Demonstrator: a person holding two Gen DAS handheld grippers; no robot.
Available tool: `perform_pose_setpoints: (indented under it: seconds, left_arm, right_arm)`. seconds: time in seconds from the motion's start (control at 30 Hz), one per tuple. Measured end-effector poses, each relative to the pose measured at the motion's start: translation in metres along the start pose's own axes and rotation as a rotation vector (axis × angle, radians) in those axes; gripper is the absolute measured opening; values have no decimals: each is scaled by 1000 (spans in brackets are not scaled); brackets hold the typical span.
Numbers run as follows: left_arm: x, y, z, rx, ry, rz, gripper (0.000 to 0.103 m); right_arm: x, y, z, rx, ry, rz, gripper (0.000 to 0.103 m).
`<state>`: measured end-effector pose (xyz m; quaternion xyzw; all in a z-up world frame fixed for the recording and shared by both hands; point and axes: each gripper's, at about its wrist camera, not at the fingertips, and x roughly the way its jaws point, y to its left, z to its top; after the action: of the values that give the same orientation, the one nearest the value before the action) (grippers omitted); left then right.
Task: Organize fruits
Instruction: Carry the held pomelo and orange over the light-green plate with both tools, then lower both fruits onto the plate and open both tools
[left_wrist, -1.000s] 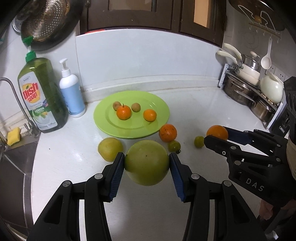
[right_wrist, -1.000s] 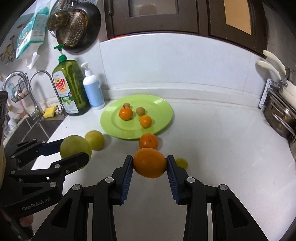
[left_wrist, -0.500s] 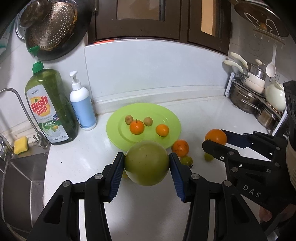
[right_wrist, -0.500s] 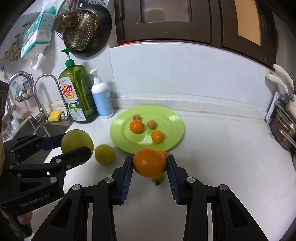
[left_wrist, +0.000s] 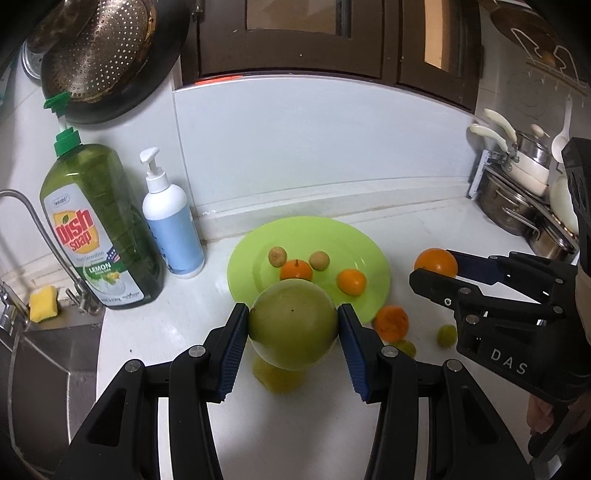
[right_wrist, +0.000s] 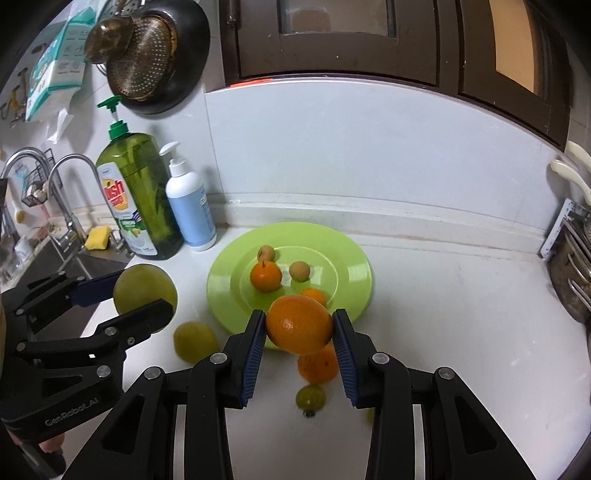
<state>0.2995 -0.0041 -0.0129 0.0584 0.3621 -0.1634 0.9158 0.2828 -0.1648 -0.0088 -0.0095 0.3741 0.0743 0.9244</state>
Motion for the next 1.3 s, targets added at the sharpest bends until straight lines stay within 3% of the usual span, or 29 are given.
perform_pose_setpoints:
  seconds: [0.67, 1.3]
  left_arm:
    - [77, 30, 32, 4, 76, 0, 48]
    - [138, 41, 41, 8, 170, -28, 48]
  right_arm:
    - [88, -3, 43, 44, 102, -13, 38]
    - [144, -18, 43, 128, 212, -55, 38]
